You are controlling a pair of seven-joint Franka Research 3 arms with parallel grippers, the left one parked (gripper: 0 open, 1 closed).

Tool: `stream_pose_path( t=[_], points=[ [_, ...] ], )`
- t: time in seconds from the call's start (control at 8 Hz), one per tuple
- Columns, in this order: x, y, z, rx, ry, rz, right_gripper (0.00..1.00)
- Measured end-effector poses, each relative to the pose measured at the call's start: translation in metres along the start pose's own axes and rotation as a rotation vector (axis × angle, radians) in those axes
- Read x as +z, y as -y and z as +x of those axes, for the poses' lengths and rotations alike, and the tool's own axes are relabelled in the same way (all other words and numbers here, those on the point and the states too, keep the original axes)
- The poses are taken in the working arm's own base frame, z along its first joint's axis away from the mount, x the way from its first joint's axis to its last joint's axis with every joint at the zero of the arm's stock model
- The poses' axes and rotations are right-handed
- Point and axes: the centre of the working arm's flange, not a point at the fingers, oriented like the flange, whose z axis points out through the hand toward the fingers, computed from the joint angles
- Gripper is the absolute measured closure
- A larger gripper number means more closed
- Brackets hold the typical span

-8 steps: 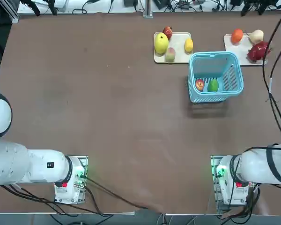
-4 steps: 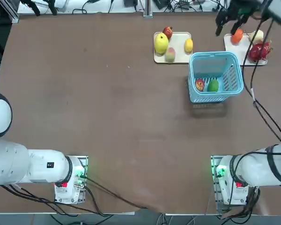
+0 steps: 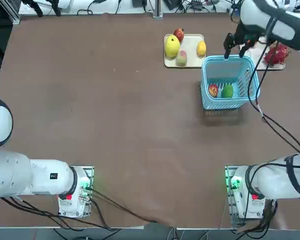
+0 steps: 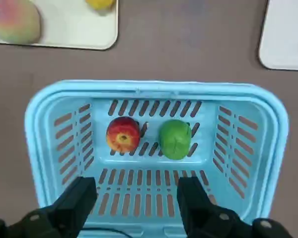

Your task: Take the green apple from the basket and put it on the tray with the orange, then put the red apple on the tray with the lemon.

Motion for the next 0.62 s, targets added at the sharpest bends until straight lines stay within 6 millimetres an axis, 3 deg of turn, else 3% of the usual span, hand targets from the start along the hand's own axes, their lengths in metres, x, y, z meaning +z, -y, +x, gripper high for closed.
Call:
stream_pose_path(
  t=[0.25,0.62],
  points=[
    [0.044,-0.006,-0.027,-0.001,-0.022,0.000,0.00],
    [0.102,-0.013,-0.050,-0.040,-0.102,-0.028,0.00]
  ],
)
